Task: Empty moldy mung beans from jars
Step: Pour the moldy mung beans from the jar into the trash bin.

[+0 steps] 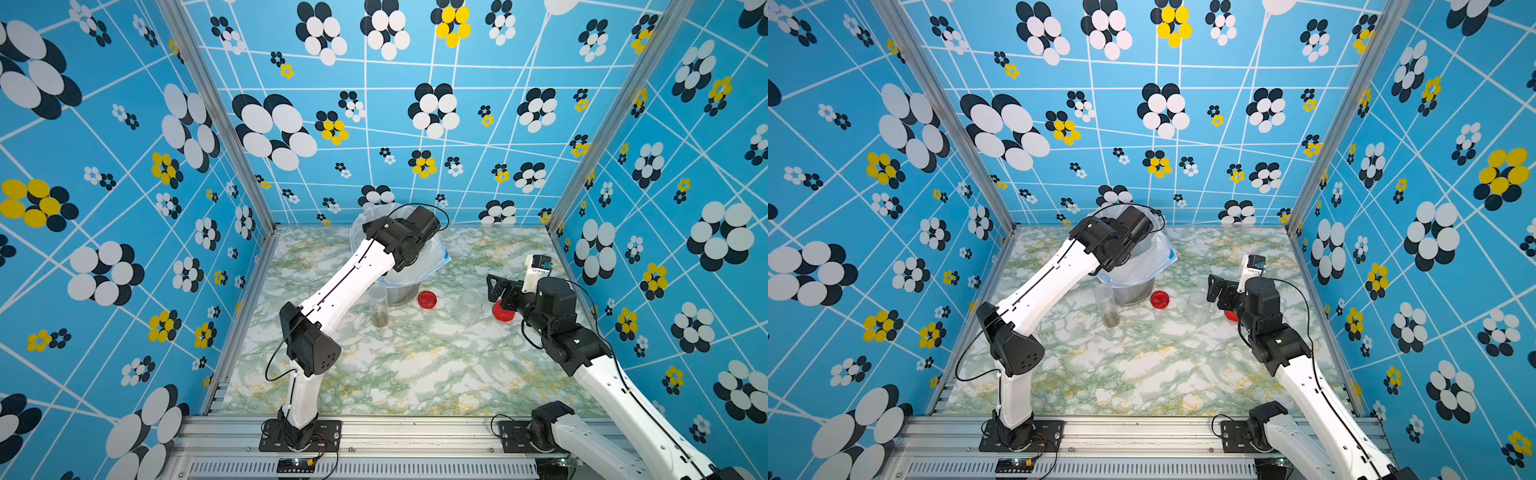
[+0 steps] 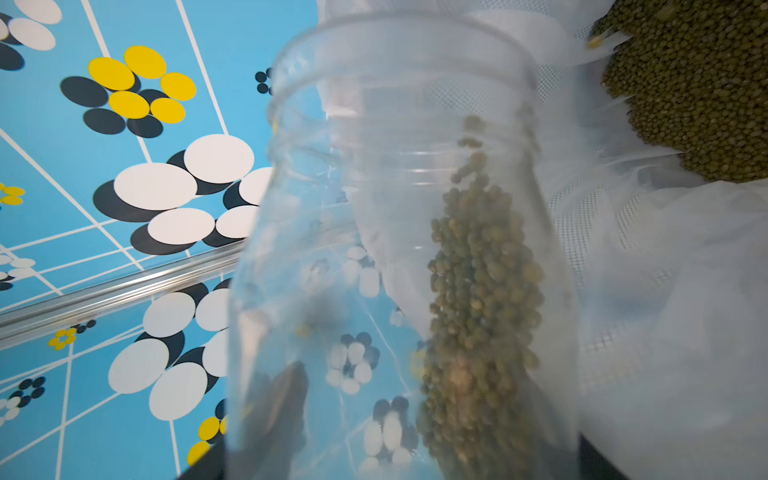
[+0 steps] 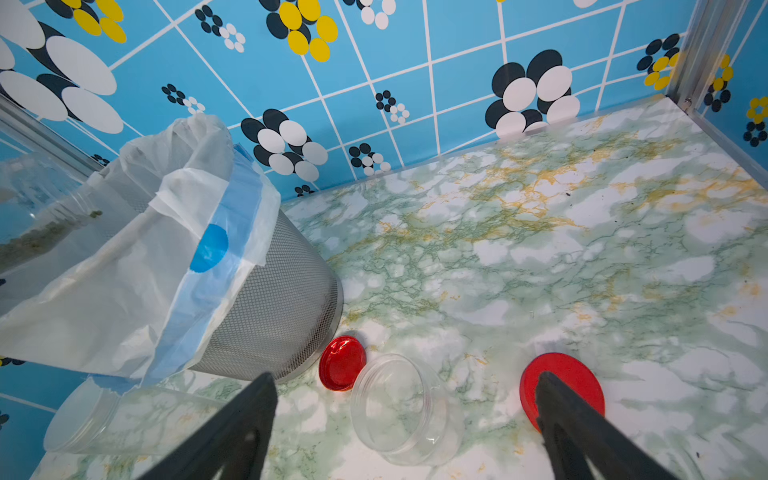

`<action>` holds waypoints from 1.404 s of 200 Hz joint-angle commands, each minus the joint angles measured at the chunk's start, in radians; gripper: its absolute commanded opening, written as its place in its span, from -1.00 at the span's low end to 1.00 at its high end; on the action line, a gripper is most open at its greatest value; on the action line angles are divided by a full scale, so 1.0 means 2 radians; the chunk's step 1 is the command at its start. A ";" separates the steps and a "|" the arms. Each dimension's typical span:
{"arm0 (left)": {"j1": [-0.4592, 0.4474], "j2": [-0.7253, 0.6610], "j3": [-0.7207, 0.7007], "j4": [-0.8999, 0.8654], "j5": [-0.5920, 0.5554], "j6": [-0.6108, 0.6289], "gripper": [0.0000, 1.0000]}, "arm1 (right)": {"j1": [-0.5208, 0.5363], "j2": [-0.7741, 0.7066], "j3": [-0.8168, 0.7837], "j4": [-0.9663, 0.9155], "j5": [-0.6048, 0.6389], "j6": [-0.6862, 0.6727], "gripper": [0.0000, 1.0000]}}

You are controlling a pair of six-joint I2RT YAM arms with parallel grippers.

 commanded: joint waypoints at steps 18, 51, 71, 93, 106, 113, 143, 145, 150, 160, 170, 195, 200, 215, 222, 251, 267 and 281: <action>-0.005 -0.002 -0.002 0.011 -0.020 0.021 0.31 | 0.003 -0.013 -0.012 -0.004 -0.005 -0.002 0.98; -0.005 -0.010 -0.026 0.031 -0.049 0.049 0.31 | 0.003 -0.021 -0.013 -0.006 -0.004 -0.004 0.98; -0.005 -0.011 -0.031 0.034 -0.059 0.049 0.31 | 0.003 -0.021 -0.013 -0.006 -0.002 -0.006 0.98; -0.005 -0.011 -0.036 0.037 -0.065 0.062 0.31 | 0.003 -0.022 -0.010 -0.013 0.006 -0.012 0.98; -0.006 -0.011 -0.036 0.042 -0.070 0.066 0.32 | 0.003 -0.024 -0.011 -0.012 0.006 -0.013 0.98; -0.007 -0.011 -0.036 0.046 -0.072 0.069 0.32 | 0.003 -0.025 -0.012 -0.010 0.005 -0.012 0.98; -0.012 -0.013 -0.044 0.070 -0.085 0.097 0.32 | 0.003 -0.022 -0.014 -0.009 0.002 -0.010 0.98; -0.012 -0.012 -0.043 0.070 -0.085 0.098 0.32 | 0.003 -0.023 -0.014 -0.009 0.001 -0.010 0.98; -0.012 -0.014 -0.044 0.070 -0.085 0.099 0.32 | 0.003 -0.022 -0.014 -0.010 0.001 -0.010 0.98; -0.013 -0.014 -0.045 0.073 -0.086 0.103 0.31 | 0.003 -0.023 -0.014 -0.010 0.002 -0.011 0.98; -0.014 -0.014 -0.049 0.080 -0.092 0.109 0.31 | 0.003 -0.023 -0.013 -0.010 0.003 -0.012 0.98; -0.016 -0.016 -0.052 0.094 -0.098 0.124 0.32 | 0.003 -0.023 -0.012 -0.010 0.002 -0.013 0.98; -0.018 -0.017 -0.051 0.095 -0.096 0.124 0.32 | 0.003 -0.022 -0.012 -0.010 0.001 -0.013 0.98; -0.018 -0.019 -0.051 0.098 -0.097 0.127 0.33 | 0.003 -0.021 -0.013 -0.009 0.000 -0.012 0.98; -0.018 -0.019 -0.052 0.098 -0.100 0.129 0.33 | 0.003 -0.021 -0.013 -0.009 0.001 -0.012 0.98; -0.019 -0.021 -0.057 0.106 -0.106 0.138 0.34 | 0.003 -0.019 -0.015 -0.003 -0.006 -0.013 0.98; -0.020 -0.022 -0.058 0.106 -0.105 0.138 0.34 | 0.003 -0.020 -0.018 0.016 -0.045 -0.028 0.98; -0.019 -0.026 -0.056 0.102 -0.095 0.132 0.34 | 0.003 -0.026 -0.027 0.055 -0.106 -0.046 0.98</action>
